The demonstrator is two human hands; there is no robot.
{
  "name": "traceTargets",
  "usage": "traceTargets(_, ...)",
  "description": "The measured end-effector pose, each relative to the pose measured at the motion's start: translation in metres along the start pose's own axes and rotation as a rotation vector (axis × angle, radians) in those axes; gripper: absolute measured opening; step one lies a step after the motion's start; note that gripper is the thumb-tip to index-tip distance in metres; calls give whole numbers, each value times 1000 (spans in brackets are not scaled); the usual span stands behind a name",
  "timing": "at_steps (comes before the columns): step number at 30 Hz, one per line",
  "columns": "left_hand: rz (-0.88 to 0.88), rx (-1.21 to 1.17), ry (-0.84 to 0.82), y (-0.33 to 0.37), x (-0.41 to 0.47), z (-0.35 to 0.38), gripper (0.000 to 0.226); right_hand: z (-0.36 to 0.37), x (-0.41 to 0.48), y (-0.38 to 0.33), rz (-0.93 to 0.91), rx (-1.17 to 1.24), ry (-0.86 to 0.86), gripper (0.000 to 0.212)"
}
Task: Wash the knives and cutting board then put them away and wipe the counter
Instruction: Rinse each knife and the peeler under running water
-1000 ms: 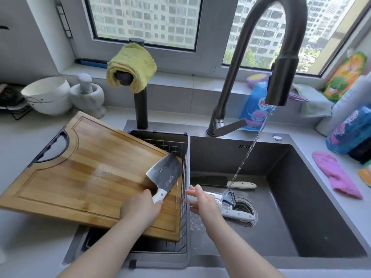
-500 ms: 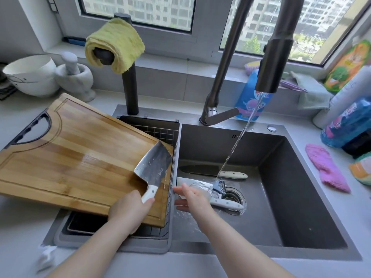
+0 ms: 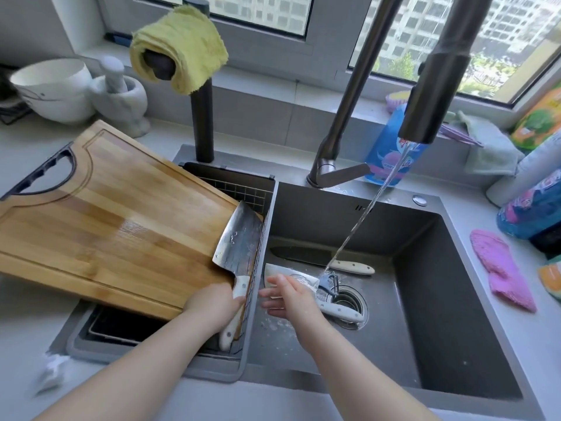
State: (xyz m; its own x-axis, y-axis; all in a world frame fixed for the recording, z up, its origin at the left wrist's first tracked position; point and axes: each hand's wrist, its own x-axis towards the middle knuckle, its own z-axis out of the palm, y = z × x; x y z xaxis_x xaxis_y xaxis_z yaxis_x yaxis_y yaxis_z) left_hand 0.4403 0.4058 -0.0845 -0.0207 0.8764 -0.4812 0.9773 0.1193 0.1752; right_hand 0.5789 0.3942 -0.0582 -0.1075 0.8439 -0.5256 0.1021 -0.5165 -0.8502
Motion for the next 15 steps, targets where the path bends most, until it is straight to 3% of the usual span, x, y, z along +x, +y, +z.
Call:
traceTargets(5,56,125,-6,2,2,-8,29,-30,11,7,44,-70,31,18)
traceTargets(9,-13,-155,307,10,0,-22,26,-71,27,19,124,-200,120,19)
traceTargets(11,85,-270,404,25,-1,-25,33,-93,37,25,180,-255,180,18)
traceTargets(15,251,-181,295,57,3,-13,57,-128,61,38,245,-534,248,9)
